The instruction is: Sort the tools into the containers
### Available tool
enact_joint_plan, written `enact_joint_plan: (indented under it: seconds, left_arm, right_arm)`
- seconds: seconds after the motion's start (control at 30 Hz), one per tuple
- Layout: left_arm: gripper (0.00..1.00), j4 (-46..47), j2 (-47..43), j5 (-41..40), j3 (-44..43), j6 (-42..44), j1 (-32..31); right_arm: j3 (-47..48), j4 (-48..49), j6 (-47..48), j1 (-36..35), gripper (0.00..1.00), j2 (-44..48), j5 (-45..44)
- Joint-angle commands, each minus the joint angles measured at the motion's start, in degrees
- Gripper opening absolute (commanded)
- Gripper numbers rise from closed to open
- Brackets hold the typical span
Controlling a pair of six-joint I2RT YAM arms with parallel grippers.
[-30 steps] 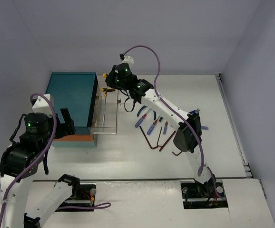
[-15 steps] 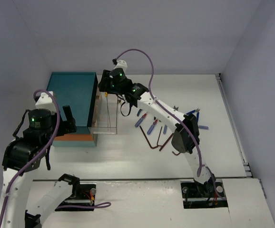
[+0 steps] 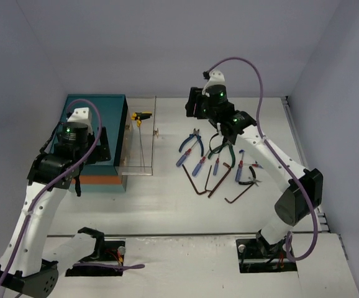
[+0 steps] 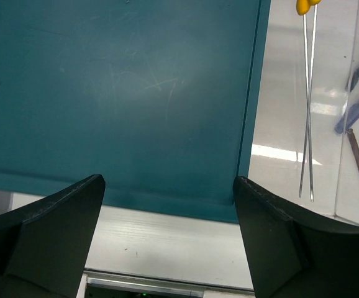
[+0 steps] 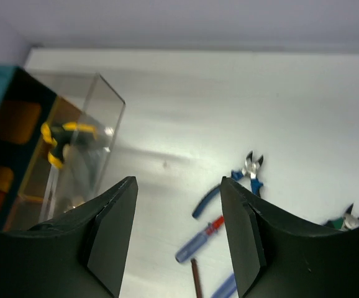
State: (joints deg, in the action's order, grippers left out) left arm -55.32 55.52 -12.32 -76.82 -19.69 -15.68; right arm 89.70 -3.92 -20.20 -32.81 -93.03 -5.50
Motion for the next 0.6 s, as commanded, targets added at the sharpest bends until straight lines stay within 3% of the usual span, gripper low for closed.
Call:
enact_joint_plan:
  seconds: [0.0, 0.17, 0.57]
  left_arm:
    - [0.81, 4.7, 2.8, -1.2, -0.3, 1.1, 0.5]
    - [0.81, 6.9, 4.9, -1.7, 1.0, 1.1, 1.5]
    - [0.81, 8.5, 3.1, 1.1, 5.6, -0.5, 2.5]
  right_arm:
    - [-4.3, 1.7, 3.8, -1.7, 0.53, -1.0, 2.9]
    - [-4.5, 2.7, 3.3, -3.6, 0.54, -6.7, 4.1]
    - [6.6, 3.4, 2.2, -12.1, 0.54, -18.0, 5.1]
